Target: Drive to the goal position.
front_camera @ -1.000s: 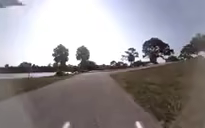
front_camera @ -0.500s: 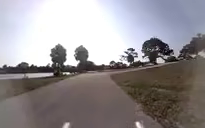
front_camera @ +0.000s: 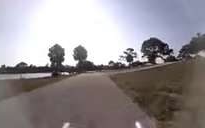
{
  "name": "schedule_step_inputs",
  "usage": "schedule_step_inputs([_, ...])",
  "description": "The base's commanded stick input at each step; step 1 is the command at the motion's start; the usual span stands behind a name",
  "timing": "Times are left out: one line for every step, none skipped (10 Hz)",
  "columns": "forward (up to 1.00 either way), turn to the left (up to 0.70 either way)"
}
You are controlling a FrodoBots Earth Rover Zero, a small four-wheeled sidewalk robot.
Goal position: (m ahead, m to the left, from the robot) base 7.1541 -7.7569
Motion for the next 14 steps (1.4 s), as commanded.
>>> schedule_step_inputs([1.00,0.00])
schedule_step_inputs([1.00,0.00])
schedule_step_inputs([1.00,0.00])
schedule_step_inputs([1.00,0.00])
schedule_step_inputs([1.00,0.00])
schedule_step_inputs([1.00,0.00])
schedule_step_inputs([1.00,0.00])
schedule_step_inputs([1.00,0.00])
schedule_step_inputs([1.00,0.00])
schedule_step_inputs([1.00,0.00])
schedule_step_inputs([1.00,0.00])
schedule_step_inputs([1.00,0.00])
schedule_step_inputs([1.00,0.00])
schedule_step_inputs([1.00,0.00])
